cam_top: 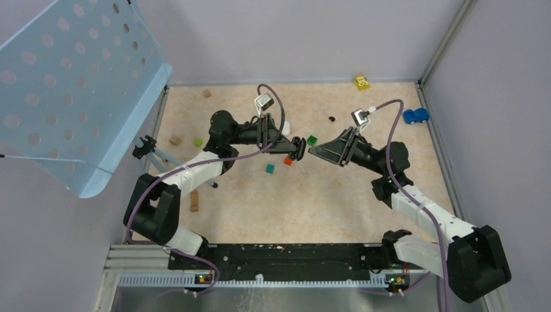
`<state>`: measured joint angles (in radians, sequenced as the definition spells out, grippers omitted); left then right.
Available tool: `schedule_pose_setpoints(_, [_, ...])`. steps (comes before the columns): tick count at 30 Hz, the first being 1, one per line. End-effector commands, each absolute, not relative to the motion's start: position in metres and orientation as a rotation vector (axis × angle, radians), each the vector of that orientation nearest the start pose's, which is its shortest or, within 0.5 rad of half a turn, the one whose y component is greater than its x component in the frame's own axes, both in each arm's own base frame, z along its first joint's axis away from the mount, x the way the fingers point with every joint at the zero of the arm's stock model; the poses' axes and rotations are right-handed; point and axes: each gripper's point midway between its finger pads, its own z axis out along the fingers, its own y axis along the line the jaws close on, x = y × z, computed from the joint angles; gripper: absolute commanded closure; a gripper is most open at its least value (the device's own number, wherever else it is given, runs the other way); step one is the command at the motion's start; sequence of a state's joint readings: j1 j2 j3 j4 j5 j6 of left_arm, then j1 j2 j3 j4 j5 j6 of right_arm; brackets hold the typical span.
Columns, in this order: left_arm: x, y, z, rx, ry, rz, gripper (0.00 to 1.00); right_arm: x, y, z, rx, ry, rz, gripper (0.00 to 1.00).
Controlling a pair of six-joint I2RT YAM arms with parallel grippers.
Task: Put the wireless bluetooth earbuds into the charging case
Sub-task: Pass from the left arm to the right
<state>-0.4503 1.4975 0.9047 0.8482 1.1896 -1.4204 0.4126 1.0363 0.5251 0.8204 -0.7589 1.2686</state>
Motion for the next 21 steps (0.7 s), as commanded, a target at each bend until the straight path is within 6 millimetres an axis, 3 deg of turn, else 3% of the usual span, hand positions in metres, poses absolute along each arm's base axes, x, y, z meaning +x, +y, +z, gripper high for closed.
schedule_pose_setpoints(1, [0.220, -0.304, 0.320, 0.527, 1.840, -2.149, 1.00, 0.211, 0.262, 0.354, -0.227, 1.494, 1.826, 0.46])
schedule_pose_setpoints(15, [0.221, -0.304, 0.319, 0.516, 1.841, -2.151, 1.00, 0.211, 0.289, 0.351, -0.252, 1.513, 1.873, 0.46])
schedule_pose_setpoints(21, [0.220, -0.304, 0.320, 0.519, 1.837, -2.150, 1.00, 0.213, 0.290, 0.349, -0.234, 1.515, 1.884, 0.61])
